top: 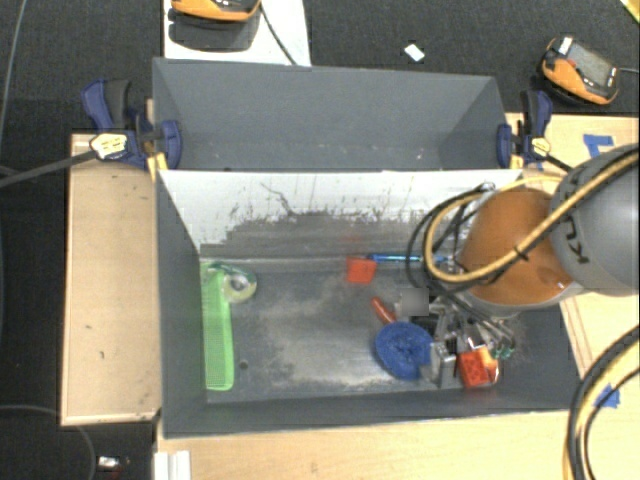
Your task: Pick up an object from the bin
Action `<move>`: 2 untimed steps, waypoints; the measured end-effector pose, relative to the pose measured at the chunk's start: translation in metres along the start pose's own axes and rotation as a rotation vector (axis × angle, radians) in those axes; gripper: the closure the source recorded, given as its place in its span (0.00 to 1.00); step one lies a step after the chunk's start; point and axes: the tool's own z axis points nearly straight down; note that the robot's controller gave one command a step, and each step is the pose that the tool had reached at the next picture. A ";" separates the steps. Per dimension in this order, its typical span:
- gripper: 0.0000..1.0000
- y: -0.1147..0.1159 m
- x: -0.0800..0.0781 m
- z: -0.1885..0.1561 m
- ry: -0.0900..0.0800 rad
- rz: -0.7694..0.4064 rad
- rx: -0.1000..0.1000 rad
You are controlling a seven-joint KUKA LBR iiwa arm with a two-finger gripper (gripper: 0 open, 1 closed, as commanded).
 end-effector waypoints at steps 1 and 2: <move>1.00 0.013 0.010 0.001 -0.001 0.344 -0.001; 1.00 0.013 0.010 0.001 -0.001 0.342 -0.001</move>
Offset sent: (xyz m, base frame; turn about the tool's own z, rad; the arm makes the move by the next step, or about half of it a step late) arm 0.0000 0.0000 0.0000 0.0000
